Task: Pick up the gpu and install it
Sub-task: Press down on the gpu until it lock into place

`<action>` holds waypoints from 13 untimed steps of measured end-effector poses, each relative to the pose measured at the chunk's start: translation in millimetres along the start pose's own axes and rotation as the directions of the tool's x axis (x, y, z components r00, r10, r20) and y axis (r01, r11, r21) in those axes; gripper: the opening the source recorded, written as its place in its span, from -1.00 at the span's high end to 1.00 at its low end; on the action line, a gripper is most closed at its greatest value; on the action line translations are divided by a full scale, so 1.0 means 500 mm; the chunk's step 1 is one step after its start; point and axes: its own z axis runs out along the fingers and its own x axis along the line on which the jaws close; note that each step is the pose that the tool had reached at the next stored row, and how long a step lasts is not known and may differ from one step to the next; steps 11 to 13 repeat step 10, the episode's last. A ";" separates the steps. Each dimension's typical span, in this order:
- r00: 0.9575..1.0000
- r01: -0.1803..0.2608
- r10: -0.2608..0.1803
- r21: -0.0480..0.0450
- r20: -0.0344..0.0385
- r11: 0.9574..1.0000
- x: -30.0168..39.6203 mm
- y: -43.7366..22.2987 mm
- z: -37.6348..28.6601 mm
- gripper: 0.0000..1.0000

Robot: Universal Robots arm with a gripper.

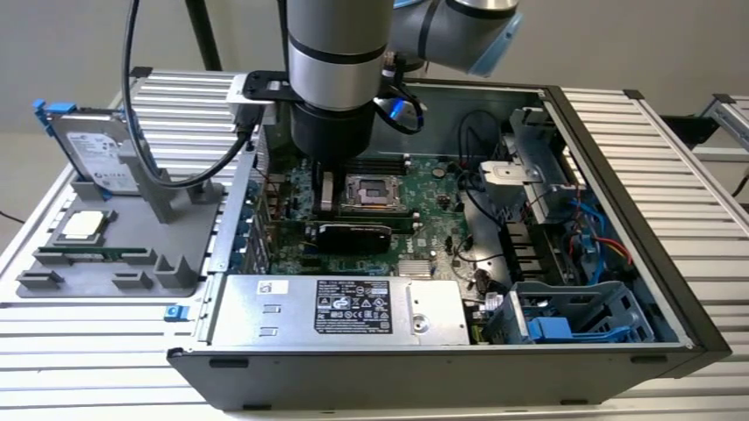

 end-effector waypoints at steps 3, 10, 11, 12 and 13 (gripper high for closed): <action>1.000 0.000 0.000 0.000 0.000 1.000 0.000 0.000 0.000 1.00; 1.000 0.000 0.000 0.000 0.000 1.000 0.000 0.002 0.000 1.00; 1.000 0.000 0.000 0.000 0.000 1.000 0.000 0.002 0.000 1.00; 1.000 0.000 0.000 0.000 0.000 1.000 0.000 0.002 0.000 1.00; 1.000 0.000 0.000 0.000 0.000 1.000 0.000 0.002 0.000 1.00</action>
